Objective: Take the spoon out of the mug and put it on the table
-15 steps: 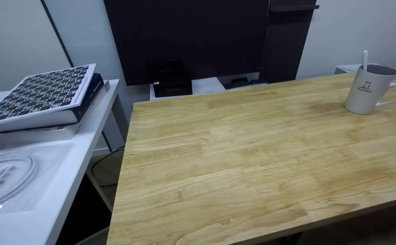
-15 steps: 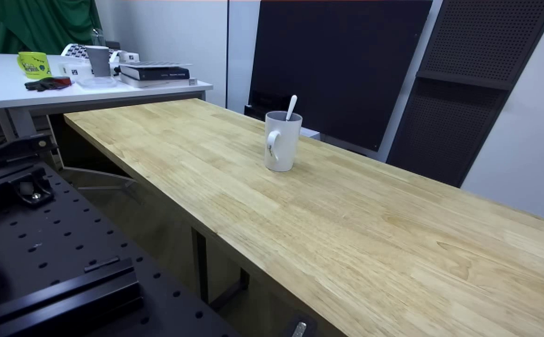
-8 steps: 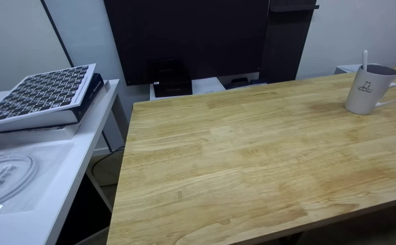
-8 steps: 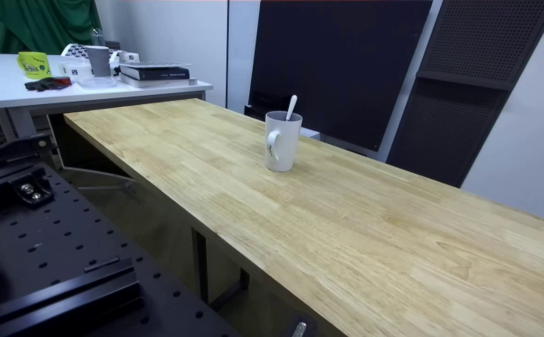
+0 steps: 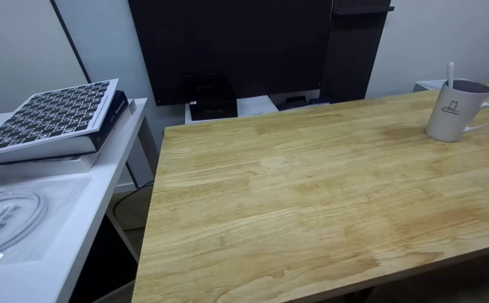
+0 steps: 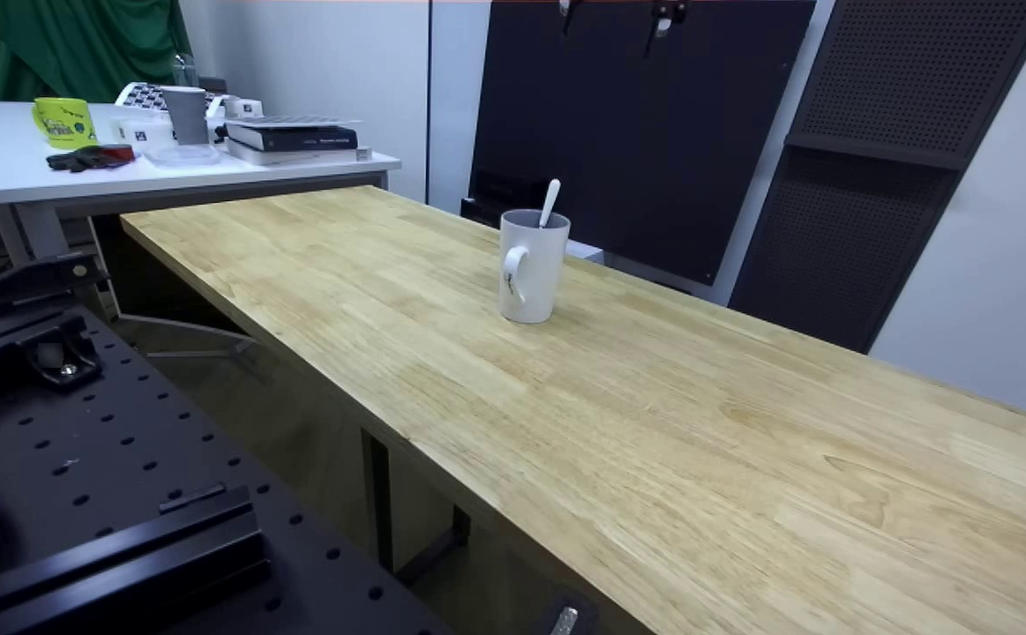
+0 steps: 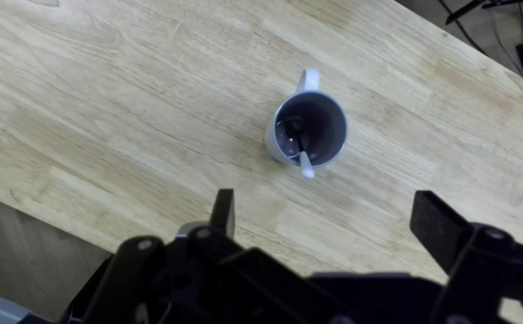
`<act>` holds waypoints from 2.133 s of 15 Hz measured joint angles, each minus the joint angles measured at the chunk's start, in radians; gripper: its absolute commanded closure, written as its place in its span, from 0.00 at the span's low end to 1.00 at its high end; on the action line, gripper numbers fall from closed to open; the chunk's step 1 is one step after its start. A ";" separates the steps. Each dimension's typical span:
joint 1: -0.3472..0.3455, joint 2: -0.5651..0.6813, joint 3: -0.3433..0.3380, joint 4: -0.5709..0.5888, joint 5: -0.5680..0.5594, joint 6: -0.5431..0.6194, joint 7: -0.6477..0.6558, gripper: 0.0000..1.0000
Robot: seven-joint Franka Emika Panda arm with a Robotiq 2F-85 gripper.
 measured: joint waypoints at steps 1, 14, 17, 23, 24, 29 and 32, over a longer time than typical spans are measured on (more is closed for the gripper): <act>0.001 0.010 0.005 -0.004 0.003 -0.002 0.000 0.00; 0.014 0.074 0.043 -0.121 0.034 0.032 -0.004 0.00; 0.010 0.074 0.037 -0.149 0.033 0.047 -0.004 0.00; 0.005 0.079 0.025 -0.196 0.015 0.131 -0.011 0.00; 0.005 0.083 0.023 -0.199 0.014 0.146 -0.012 0.00; 0.006 0.107 0.021 -0.208 0.012 0.212 -0.013 0.00; 0.008 0.115 0.021 -0.221 0.000 0.260 -0.013 0.00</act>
